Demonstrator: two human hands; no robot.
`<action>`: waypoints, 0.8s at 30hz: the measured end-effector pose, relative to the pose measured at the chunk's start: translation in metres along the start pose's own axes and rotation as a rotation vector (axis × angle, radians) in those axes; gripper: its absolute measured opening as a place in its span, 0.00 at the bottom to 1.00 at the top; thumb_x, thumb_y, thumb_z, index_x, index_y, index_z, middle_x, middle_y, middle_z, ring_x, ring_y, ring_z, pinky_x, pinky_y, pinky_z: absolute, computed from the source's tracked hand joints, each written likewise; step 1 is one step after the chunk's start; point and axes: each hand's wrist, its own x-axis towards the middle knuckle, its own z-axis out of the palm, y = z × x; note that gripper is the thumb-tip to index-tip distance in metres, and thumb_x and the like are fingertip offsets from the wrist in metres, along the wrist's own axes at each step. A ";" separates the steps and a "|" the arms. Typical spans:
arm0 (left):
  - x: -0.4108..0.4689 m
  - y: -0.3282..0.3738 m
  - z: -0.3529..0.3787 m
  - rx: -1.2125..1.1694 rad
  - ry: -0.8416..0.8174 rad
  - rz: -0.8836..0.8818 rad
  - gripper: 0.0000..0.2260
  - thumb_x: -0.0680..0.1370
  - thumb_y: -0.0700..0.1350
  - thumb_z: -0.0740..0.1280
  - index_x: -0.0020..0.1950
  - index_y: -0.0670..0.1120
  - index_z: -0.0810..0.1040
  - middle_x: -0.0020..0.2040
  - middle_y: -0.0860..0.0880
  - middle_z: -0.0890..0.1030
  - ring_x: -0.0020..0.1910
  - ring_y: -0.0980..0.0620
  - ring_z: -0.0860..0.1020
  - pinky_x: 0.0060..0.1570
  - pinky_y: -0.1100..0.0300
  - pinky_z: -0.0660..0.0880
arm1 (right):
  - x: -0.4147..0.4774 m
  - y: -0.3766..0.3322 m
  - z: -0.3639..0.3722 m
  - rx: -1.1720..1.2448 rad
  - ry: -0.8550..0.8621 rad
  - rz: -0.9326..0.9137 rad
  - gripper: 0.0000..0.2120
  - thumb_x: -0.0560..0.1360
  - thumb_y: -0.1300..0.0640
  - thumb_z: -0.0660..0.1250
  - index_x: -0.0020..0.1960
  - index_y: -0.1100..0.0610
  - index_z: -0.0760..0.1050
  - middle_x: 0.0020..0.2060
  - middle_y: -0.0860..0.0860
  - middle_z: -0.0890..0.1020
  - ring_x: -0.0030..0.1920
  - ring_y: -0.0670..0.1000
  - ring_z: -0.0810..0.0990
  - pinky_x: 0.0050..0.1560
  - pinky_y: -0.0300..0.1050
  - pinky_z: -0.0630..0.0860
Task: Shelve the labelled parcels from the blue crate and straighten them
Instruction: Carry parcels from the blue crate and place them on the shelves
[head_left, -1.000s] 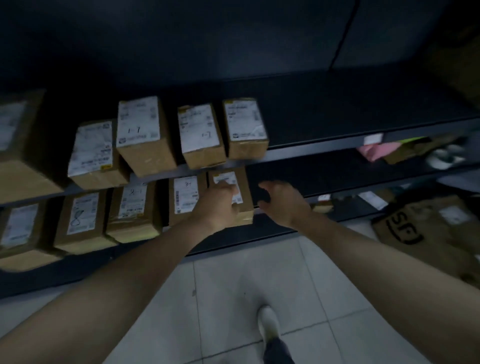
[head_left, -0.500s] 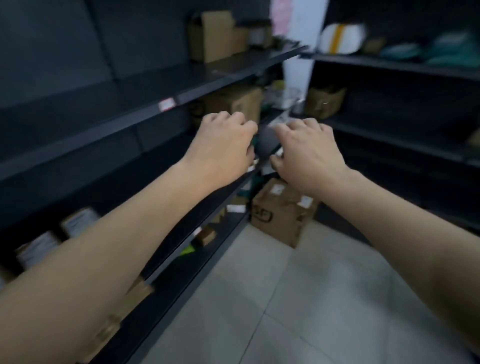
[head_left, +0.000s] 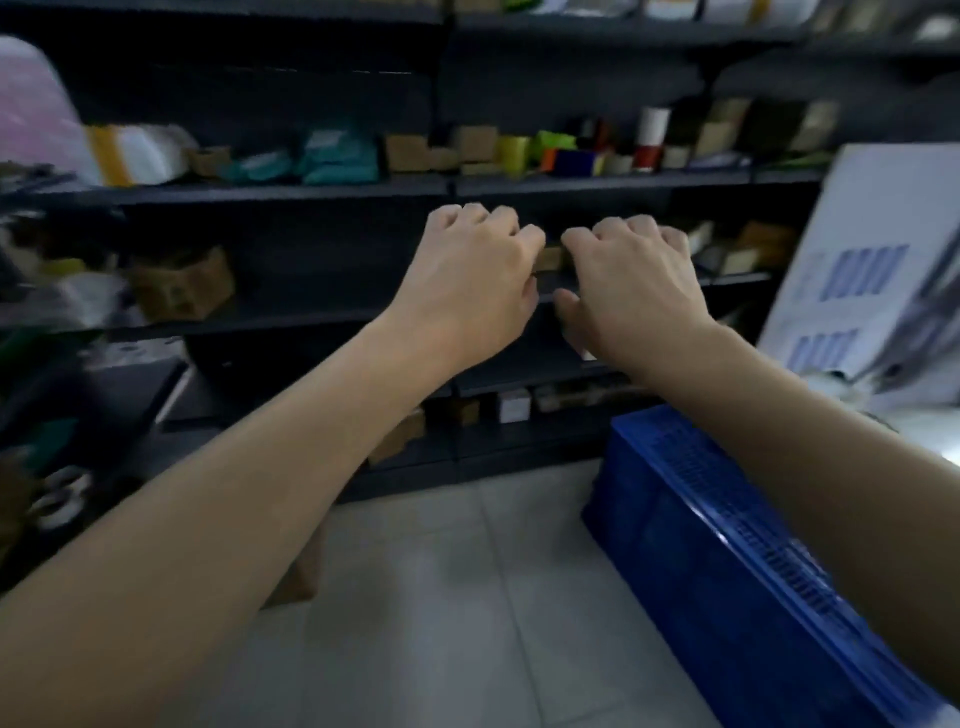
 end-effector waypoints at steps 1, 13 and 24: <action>0.021 0.017 0.013 -0.021 0.000 0.039 0.14 0.79 0.48 0.59 0.62 0.46 0.74 0.59 0.45 0.78 0.59 0.45 0.74 0.62 0.49 0.66 | 0.001 0.026 0.006 -0.023 -0.018 0.050 0.19 0.76 0.49 0.63 0.63 0.58 0.70 0.59 0.59 0.76 0.62 0.62 0.71 0.62 0.57 0.66; 0.206 0.172 0.150 -0.318 0.001 0.385 0.15 0.79 0.49 0.59 0.63 0.45 0.75 0.59 0.45 0.78 0.59 0.45 0.74 0.62 0.51 0.67 | -0.010 0.245 0.074 -0.219 -0.194 0.600 0.17 0.76 0.52 0.63 0.61 0.59 0.72 0.58 0.60 0.77 0.61 0.62 0.72 0.61 0.56 0.66; 0.345 0.231 0.285 -0.531 -0.045 0.566 0.14 0.78 0.47 0.61 0.60 0.43 0.76 0.54 0.44 0.80 0.54 0.43 0.76 0.56 0.50 0.69 | 0.026 0.358 0.173 -0.160 -0.194 0.941 0.22 0.77 0.47 0.63 0.67 0.58 0.71 0.61 0.60 0.76 0.62 0.61 0.72 0.60 0.56 0.68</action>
